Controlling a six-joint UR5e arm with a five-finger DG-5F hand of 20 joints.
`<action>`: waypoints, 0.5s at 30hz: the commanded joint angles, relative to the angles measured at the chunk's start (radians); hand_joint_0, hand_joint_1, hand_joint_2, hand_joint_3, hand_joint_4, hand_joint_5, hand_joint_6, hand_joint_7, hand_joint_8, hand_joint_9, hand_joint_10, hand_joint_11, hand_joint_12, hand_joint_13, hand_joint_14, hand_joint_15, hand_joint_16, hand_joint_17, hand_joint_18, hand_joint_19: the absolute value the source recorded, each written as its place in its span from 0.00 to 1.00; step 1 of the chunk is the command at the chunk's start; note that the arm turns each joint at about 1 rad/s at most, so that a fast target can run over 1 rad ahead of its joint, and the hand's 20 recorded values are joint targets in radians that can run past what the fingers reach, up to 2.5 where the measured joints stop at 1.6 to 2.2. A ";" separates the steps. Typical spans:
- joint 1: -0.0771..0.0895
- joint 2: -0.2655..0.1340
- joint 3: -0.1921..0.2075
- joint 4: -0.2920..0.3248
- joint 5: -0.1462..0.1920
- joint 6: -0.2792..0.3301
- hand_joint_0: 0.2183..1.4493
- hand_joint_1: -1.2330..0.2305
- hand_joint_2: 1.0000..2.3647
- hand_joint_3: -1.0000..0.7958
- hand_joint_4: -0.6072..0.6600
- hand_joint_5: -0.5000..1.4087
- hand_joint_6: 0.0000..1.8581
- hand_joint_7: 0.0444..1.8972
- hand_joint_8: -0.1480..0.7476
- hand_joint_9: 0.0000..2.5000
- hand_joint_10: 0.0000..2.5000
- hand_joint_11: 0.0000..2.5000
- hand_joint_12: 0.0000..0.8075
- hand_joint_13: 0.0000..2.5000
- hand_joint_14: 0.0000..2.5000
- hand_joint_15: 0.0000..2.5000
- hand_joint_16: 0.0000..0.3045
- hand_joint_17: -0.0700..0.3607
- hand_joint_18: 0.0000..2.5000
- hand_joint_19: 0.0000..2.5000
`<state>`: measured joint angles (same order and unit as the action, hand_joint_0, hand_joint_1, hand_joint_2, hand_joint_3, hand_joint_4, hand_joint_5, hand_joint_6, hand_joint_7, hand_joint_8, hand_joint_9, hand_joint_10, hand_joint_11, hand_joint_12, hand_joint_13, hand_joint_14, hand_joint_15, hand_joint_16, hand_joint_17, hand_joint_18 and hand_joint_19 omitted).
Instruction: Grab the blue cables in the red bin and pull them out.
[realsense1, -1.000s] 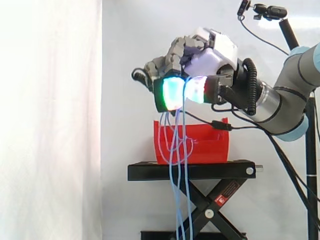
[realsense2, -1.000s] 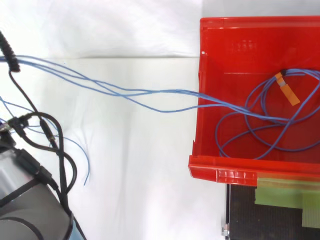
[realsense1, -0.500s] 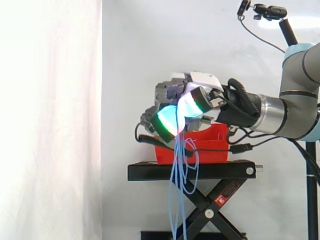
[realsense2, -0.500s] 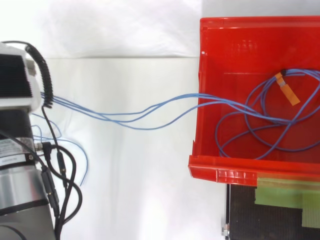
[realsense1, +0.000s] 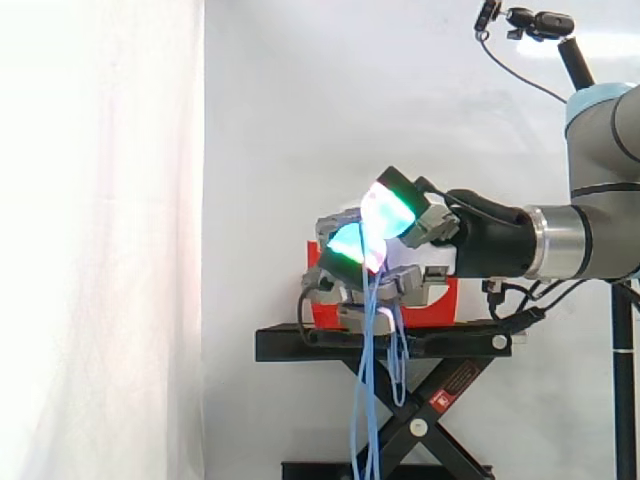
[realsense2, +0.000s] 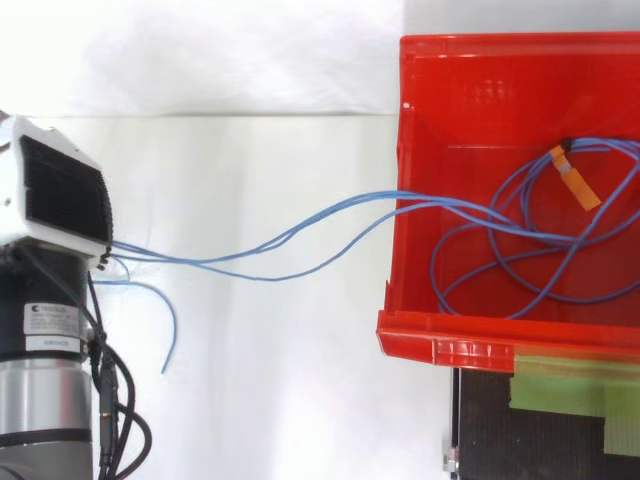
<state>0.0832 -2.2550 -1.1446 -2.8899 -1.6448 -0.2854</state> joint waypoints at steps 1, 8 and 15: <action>0.003 0.000 0.000 -0.014 0.003 0.084 0.57 0.24 0.00 0.00 0.56 0.51 0.61 0.16 0.46 0.36 0.00 0.53 0.37 0.39 0.75 0.42 0.14 0.39 0.38 0.49; 0.004 -0.002 -0.001 -0.015 0.003 0.085 0.54 0.25 0.00 0.00 0.56 0.52 0.56 0.18 0.46 0.36 0.00 0.53 0.38 0.39 0.75 0.42 0.14 0.39 0.38 0.49; 0.007 0.000 -0.001 -0.014 0.002 0.079 0.48 0.30 0.00 0.00 0.58 0.53 0.52 0.19 0.47 0.36 0.00 0.53 0.39 0.38 0.75 0.42 0.15 0.40 0.38 0.49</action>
<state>0.0887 -2.2553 -1.1455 -2.9049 -1.6415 -0.2036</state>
